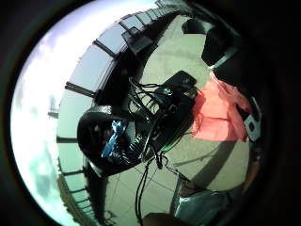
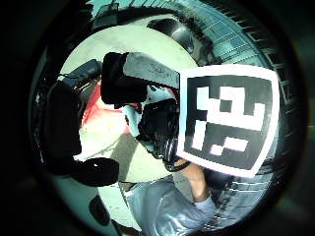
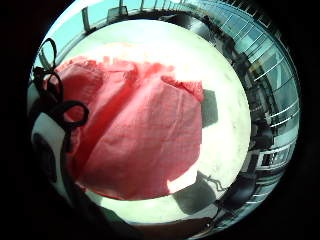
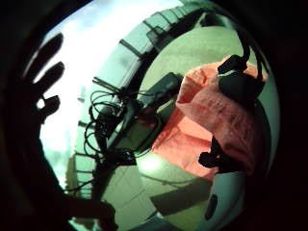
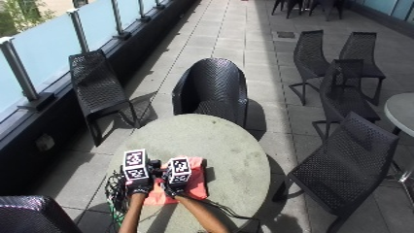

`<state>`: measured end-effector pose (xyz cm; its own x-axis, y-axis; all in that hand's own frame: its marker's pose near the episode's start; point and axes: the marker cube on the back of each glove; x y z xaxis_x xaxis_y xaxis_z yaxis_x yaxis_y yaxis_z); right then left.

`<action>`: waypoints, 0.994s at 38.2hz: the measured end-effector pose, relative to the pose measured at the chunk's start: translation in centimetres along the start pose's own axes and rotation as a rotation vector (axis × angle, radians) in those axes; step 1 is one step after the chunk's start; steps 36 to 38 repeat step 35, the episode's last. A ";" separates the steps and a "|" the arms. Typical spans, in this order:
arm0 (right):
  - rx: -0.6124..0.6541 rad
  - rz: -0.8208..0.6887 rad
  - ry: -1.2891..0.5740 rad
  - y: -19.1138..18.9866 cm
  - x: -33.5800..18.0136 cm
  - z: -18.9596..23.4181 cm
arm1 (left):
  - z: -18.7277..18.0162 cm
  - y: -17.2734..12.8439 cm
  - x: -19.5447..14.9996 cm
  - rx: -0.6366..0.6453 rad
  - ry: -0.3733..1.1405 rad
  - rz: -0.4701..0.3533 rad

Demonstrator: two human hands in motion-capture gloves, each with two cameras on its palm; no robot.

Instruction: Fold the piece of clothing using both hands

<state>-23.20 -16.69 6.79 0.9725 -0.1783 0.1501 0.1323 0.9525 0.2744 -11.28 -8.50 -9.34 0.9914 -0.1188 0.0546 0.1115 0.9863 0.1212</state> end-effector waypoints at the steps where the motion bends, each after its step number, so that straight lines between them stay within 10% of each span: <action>1: -0.068 -0.005 -0.041 1.1 -1.0 0.4 | 0.3 -0.1 -0.2 -0.001 -0.005 -0.004; 17: -0.639 -0.044 -0.385 7.3 2.6 -13.7 | 3.1 -0.8 0.9 -0.017 0.012 0.016; 26: -0.222 0.091 0.271 2.1 18.0 -14.3 | 3.5 0.0 5.7 0.028 -0.033 0.089; 38: -0.066 0.179 0.280 3.2 21.9 -17.1 | 4.6 0.1 9.3 0.023 0.004 0.162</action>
